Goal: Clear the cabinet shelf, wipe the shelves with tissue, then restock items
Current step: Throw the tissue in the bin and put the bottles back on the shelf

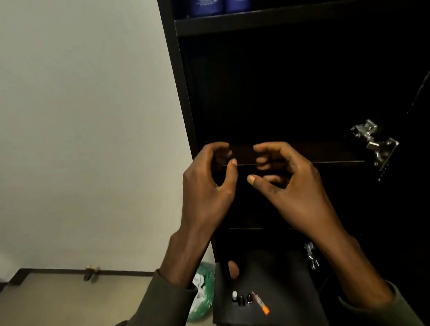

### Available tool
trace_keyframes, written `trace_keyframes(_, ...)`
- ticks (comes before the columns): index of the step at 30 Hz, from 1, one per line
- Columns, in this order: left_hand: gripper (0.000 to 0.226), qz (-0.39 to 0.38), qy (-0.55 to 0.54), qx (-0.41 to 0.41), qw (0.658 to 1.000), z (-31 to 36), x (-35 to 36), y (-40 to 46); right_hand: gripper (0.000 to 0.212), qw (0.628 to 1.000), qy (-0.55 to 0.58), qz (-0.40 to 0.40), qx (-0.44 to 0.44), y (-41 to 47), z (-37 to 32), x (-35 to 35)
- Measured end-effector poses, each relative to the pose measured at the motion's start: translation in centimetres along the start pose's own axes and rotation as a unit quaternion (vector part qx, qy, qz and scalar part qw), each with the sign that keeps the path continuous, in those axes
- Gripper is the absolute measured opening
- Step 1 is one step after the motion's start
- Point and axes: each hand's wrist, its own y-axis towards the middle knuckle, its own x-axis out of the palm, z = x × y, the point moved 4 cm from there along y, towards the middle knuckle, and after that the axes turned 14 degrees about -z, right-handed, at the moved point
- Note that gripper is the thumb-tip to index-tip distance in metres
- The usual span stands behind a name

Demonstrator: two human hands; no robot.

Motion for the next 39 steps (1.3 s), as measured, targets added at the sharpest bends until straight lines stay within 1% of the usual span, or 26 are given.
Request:
trace_keyframes(6,0.015,-0.034,-0.025,-0.084,0.996,-6.5,3.5,-5.0,0.036,0.993,0.056,-0.042,0.098,-2.8,7.0,3.3)
trace_keyframes(9,0.013,-0.071,-0.016,-0.154,0.985,-11.3,5.6,-8.0,0.030,0.985,0.048,-0.069,0.154,-4.1,11.3,4.8)
trace_keyframes(13,0.013,-0.130,0.018,-0.268,0.954,-18.4,8.0,-12.1,0.027,0.971,0.027,-0.099,0.216,-5.7,17.1,6.6)
trace_keyframes(18,0.014,-0.215,0.045,-0.352,0.910,-23.7,10.7,-14.8,0.027,0.946,0.014,-0.134,0.295,-7.3,24.0,9.3)
trace_keyframes(22,0.016,-0.305,0.077,-0.359,0.879,-26.1,13.3,-15.9,0.030,0.925,-0.005,-0.163,0.343,-8.7,28.8,11.4)
trace_keyframes(26,0.033,-0.375,0.110,-0.335,0.857,-27.4,15.1,-16.7,0.032,0.898,-0.036,-0.195,0.394,-11.4,33.5,13.0)
trace_keyframes(28,0.035,-0.398,0.118,-0.329,0.848,-28.3,15.7,-17.1,0.031,0.890,-0.047,-0.205,0.404,-12.7,35.4,13.5)
trace_keyframes(34,0.044,-0.413,0.135,-0.316,0.844,-29.7,16.6,-17.1,0.023,0.878,-0.070,-0.233,0.412,-13.5,36.0,14.1)
trace_keyframes(39,0.056,-0.432,0.149,-0.287,0.842,-30.6,17.8,-16.5,0.024,0.872,-0.092,-0.266,0.401,-13.4,36.2,14.5)
